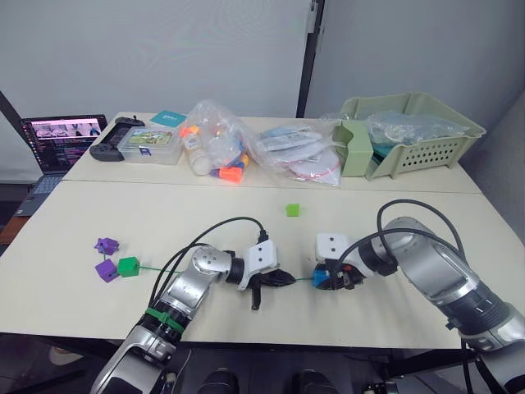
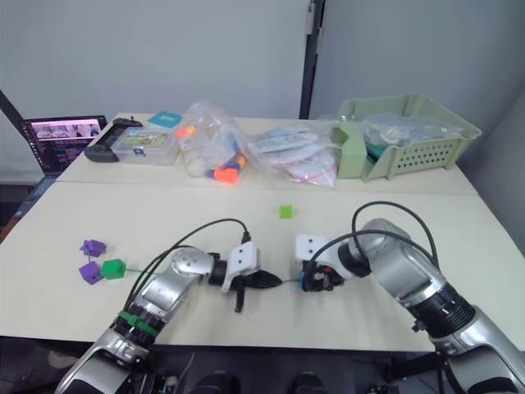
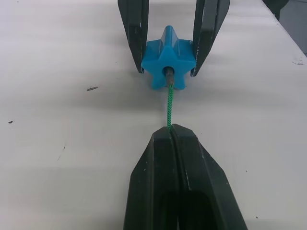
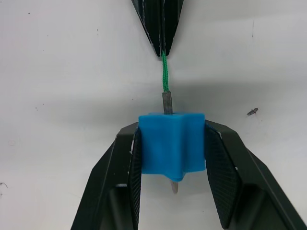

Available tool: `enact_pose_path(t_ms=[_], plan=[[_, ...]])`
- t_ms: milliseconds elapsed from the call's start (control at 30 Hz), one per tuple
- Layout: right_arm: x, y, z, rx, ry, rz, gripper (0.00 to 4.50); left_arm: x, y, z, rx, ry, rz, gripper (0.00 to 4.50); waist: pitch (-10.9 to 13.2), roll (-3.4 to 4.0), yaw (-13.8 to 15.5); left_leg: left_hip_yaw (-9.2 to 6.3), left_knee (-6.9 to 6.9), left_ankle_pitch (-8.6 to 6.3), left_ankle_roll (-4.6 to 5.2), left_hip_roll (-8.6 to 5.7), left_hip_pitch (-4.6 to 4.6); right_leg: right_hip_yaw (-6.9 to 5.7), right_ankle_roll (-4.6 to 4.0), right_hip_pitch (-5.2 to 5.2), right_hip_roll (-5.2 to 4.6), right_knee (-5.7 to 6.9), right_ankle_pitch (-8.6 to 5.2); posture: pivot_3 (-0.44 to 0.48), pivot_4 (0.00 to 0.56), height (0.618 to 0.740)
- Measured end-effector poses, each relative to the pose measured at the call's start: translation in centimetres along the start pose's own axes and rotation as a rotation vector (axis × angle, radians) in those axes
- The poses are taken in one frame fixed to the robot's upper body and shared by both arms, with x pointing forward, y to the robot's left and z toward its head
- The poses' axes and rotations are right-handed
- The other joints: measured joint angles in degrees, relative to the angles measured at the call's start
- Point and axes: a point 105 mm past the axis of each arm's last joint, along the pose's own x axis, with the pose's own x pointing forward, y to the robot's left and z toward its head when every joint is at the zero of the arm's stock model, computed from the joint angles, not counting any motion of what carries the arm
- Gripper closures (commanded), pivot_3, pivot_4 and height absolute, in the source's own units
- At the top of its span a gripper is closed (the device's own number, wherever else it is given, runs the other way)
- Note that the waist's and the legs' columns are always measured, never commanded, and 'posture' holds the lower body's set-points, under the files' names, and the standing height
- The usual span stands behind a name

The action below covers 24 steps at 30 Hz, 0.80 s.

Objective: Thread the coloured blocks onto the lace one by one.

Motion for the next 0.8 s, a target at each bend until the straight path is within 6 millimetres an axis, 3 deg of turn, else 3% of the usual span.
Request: enact_pose_path(t_ms=[267,467,500,667,800], plan=[[0.1,0.0,0.1,-0.002,-0.003,0.002,3.15,2.5,0.3,1.8,0.006,-0.074,-0.008,4.5,0.0,0.0,0.04,0.0,0.01,0.0,0.0,-0.02,0.0,0.0,0.0,0.0,0.0,0.0,0.0,0.0,0.15,0.74],[0.0,0.0,-0.1,-0.001,0.005,0.001,3.15,3.0,0.3,1.6,0.004,-0.065,-0.008,4.5,0.0,0.0,0.21,0.0,0.02,0.0,0.0,-0.03,-0.01,0.0,0.0,0.03,-0.02,-0.02,0.0,0.0,0.15,0.74],[0.0,0.0,-0.1,0.0,0.006,0.0,3.15,3.0,0.3,1.6,0.004,-0.064,-0.008,3.93,0.0,0.0,0.26,0.0,0.03,0.0,0.0,-0.03,-0.01,0.0,0.0,0.04,-0.02,-0.02,0.0,0.0,0.15,0.74],[0.1,0.0,0.2,-0.006,-0.004,0.002,3.15,2.2,0.4,1.6,-0.002,-0.065,0.008,2.38,0.0,0.0,0.15,-0.01,0.01,0.0,0.0,0.0,0.0,0.0,0.0,0.01,0.0,0.0,0.0,0.0,0.15,0.74],[0.3,0.1,0.3,-0.028,-0.009,0.007,3.15,0.4,0.3,1.1,-0.009,-0.045,0.031,1.05,0.0,0.01,-0.27,-0.02,-0.04,0.0,0.0,0.02,0.03,0.0,0.0,-0.01,0.01,0.03,0.0,0.0,0.15,0.74]])
